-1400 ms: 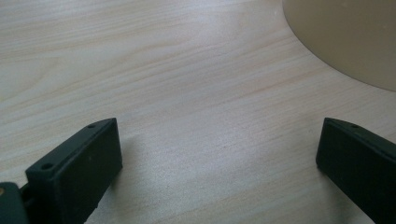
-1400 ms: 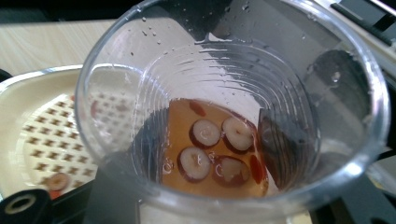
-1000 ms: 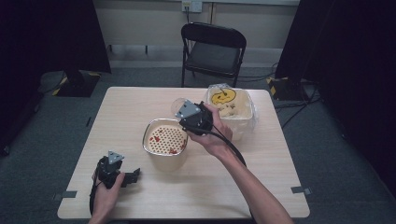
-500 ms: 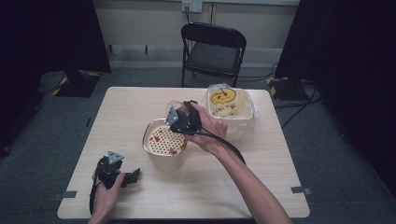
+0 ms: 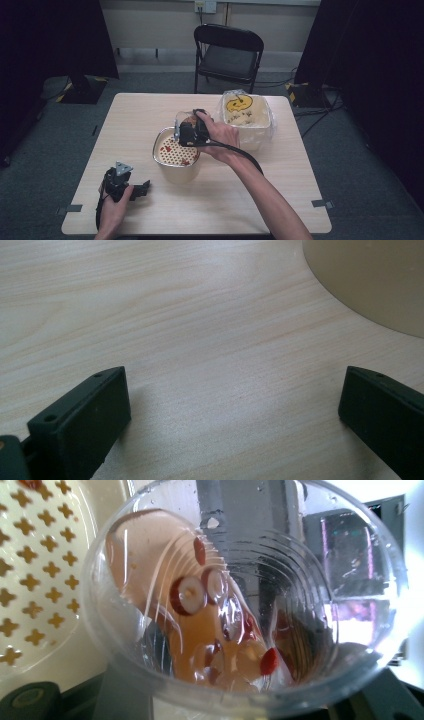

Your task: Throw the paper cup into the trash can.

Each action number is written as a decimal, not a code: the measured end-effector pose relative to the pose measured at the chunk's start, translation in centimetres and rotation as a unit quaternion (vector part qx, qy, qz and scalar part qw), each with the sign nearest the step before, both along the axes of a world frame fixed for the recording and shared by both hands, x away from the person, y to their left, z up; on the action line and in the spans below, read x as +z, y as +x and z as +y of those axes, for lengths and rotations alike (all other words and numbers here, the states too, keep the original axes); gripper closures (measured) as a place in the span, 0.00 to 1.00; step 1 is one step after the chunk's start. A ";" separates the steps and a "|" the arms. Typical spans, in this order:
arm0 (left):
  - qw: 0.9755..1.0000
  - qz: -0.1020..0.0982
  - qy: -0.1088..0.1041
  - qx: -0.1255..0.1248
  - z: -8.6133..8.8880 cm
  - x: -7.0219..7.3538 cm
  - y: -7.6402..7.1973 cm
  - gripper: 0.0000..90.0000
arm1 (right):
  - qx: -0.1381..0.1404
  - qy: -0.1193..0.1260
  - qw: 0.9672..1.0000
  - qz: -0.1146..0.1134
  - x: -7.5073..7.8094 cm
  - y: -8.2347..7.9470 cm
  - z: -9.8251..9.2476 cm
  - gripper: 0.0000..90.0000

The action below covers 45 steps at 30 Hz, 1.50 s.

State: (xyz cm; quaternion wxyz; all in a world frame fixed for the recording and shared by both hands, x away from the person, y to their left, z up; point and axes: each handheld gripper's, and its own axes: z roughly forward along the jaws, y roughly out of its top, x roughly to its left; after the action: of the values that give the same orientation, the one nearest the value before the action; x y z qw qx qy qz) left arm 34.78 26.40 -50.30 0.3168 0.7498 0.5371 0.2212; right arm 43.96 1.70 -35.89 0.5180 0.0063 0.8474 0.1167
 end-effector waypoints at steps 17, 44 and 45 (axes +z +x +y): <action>1.000 0.000 0.000 0.000 0.0 0.0 0.0 0.00 | 0.012 -0.101 0.989 -0.102 -0.2 -0.3 0.6 0.54; 1.000 0.000 0.000 0.000 0.0 0.0 0.0 0.00 | 0.031 -0.225 0.933 -0.278 -0.8 -1.0 0.5 0.57; 1.000 0.000 0.000 0.000 0.0 0.0 0.0 0.00 | 0.035 -0.230 0.930 -0.284 -0.9 -1.0 0.5 0.57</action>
State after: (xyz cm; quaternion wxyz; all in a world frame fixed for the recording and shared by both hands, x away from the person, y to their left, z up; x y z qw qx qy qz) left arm 34.78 26.40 -50.30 0.3167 0.7499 0.5370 0.2212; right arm 42.93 2.19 -36.76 0.7201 -0.1765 0.6678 -0.0665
